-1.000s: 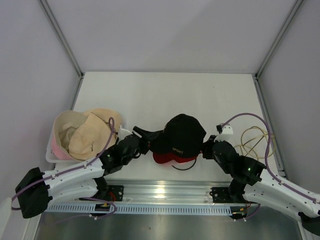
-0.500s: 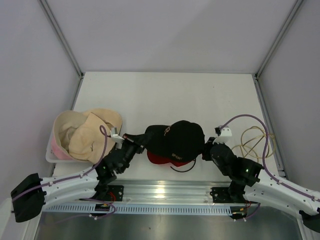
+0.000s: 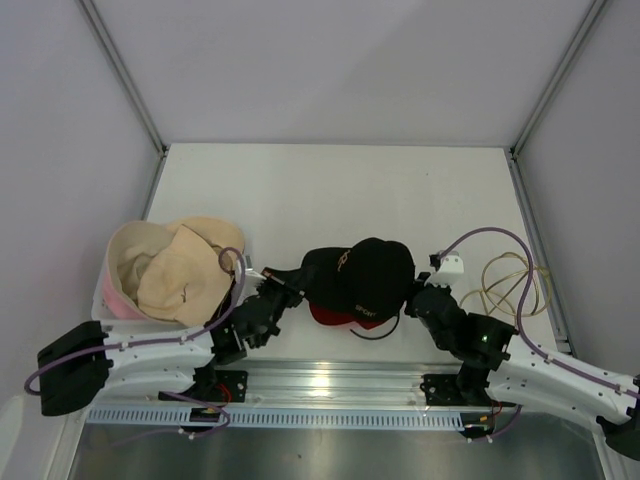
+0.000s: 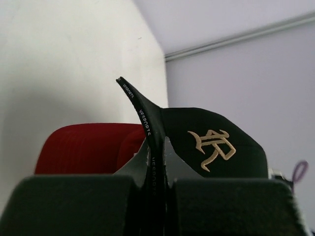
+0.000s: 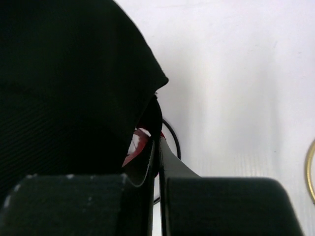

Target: Stack the hats

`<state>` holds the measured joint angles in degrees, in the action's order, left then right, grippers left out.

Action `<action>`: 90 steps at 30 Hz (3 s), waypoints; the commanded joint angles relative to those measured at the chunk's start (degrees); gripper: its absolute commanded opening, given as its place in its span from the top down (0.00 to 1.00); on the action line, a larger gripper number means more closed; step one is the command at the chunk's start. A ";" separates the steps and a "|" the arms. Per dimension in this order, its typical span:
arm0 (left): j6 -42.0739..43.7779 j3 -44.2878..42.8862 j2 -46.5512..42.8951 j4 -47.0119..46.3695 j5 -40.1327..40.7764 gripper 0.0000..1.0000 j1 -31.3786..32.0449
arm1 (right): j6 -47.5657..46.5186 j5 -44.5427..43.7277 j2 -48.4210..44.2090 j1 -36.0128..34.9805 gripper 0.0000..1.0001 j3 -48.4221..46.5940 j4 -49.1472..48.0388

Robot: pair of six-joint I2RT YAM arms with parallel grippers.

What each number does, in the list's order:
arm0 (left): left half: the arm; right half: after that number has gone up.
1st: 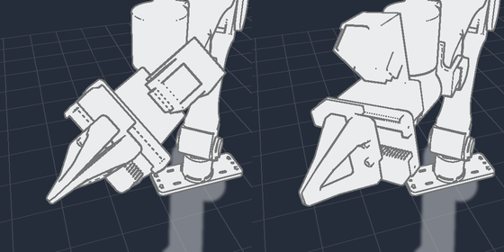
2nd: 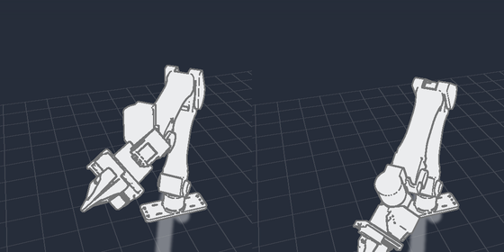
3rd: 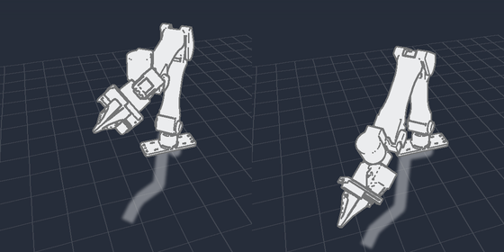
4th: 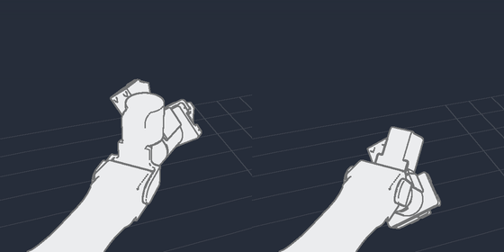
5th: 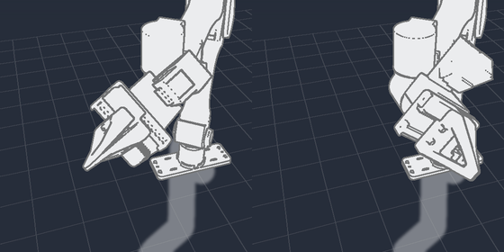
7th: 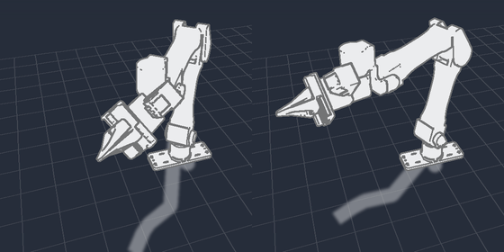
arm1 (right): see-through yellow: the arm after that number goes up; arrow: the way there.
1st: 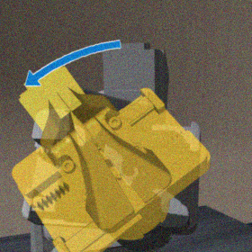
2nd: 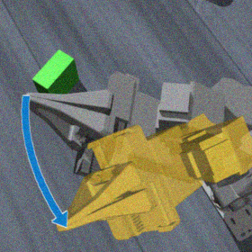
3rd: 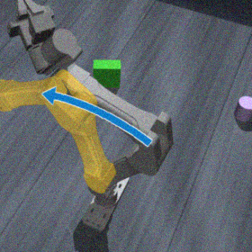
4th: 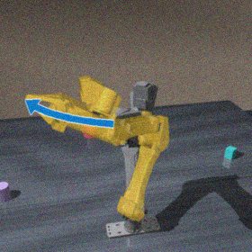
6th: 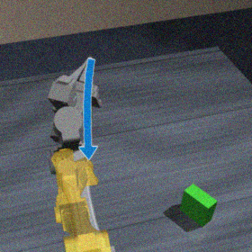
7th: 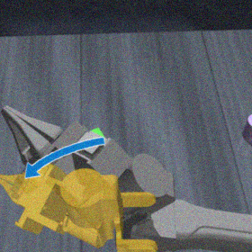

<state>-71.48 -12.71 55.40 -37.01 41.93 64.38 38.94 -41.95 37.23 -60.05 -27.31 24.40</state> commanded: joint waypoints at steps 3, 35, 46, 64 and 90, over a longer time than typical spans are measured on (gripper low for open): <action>-15.70 -2.50 16.57 44.85 2.55 0.99 1.10 | 0.87 -5.77 2.84 -0.94 1.00 1.56 0.12; -2.89 4.11 53.69 -28.05 4.38 0.99 -0.84 | -3.35 -12.89 4.61 4.15 0.95 5.34 -12.02; 13.37 7.34 46.22 -36.64 8.69 0.63 2.24 | -1.24 -7.63 5.04 3.80 0.50 -1.93 -0.62; -55.55 -37.11 30.45 127.39 34.35 0.00 4.35 | -1.41 -4.80 3.37 8.10 0.17 -29.19 30.69; 57.87 -78.06 10.61 77.79 -14.14 0.01 -20.25 | -16.35 7.83 9.86 15.57 0.07 -28.32 8.57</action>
<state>-39.77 -91.13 64.79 53.82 54.85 48.56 25.85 -39.48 44.99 -46.13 -55.66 39.40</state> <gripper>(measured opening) 0.995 0.919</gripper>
